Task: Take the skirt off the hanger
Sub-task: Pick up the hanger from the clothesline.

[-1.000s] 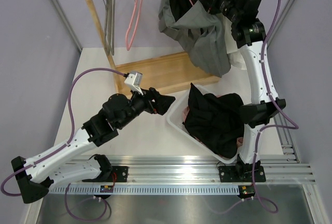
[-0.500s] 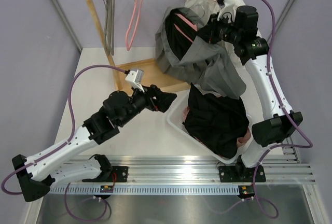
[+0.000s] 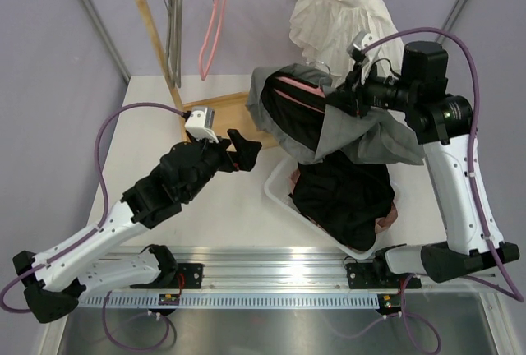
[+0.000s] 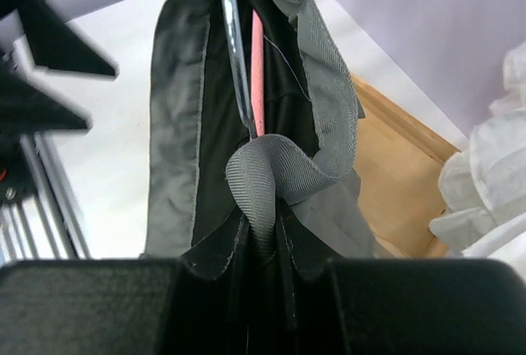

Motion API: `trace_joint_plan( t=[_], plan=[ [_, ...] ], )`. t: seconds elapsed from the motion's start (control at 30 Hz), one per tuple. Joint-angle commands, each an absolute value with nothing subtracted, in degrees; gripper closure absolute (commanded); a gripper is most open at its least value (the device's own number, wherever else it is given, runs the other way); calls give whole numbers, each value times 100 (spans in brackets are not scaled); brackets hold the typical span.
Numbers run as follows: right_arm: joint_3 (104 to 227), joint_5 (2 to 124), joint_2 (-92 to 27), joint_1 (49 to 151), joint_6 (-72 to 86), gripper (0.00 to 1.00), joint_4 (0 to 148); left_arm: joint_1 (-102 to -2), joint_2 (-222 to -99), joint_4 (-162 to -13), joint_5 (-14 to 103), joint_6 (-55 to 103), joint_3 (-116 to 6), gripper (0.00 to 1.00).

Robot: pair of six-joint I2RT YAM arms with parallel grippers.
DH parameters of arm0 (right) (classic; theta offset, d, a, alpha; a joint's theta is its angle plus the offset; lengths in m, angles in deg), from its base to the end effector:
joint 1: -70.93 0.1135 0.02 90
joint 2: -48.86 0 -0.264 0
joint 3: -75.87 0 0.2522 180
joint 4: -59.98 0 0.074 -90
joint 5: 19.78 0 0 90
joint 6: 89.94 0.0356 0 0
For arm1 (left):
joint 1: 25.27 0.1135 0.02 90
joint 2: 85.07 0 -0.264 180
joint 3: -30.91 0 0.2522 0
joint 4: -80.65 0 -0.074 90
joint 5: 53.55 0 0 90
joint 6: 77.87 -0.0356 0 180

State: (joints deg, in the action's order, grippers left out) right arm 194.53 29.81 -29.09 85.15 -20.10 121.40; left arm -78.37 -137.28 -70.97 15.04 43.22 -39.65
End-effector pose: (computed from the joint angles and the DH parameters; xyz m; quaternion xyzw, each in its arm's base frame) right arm 0.2373 0.0839 0.5004 -0.4158 0.6795 0.2561 0.5475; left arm 0.1323 -0.1546 0.3829 0.0266 0.7618 -0.3177 0.5639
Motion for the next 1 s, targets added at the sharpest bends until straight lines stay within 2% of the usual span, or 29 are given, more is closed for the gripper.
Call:
trace_joint_plan(
  t=[0.0,0.2,0.37,0.5,0.6,0.63,0.73,0.77,0.83,0.87,0.97],
  plan=[
    [19396,2486,-2796,8727,-3015,100,12883,-7652,-13736,-6862,919,4289,-4262,1],
    [18474,3268,-2409,9509,-3035,100,12446,-7598,-13921,-7257,1762,4104,-4385,4],
    [18455,3260,-2585,9615,-3017,100,12349,-7590,-13754,-7100,1667,4174,-4236,5],
    [18455,3207,-2594,9694,-3008,100,12279,-7599,-13842,-6652,1142,4271,-4262,11],
    [18464,3181,-2559,9712,-3017,100,12305,-7572,-13982,-6458,754,4192,-4288,21],
    [18464,3181,-2550,9729,-3026,100,12340,-7529,-14105,-6449,718,4157,-4306,28],
    [18412,3172,-2506,9721,-3087,100,12410,-7432,-14351,-6519,665,3947,-4428,39],
    [18385,3198,-2497,9721,-3105,100,12428,-7414,-14395,-6606,648,3842,-4464,52],
    [18306,3321,-2480,9721,-3131,100,12428,-7405,-14448,-6712,498,3744,-4560,67],
    [18280,3391,-2471,9721,-3183,100,12428,-7414,-14475,-6748,437,3639,-4595,81],
    [18201,3488,-2479,9721,-3350,100,12542,-7370,-14501,-6827,244,3428,-4666,95]
  ],
)
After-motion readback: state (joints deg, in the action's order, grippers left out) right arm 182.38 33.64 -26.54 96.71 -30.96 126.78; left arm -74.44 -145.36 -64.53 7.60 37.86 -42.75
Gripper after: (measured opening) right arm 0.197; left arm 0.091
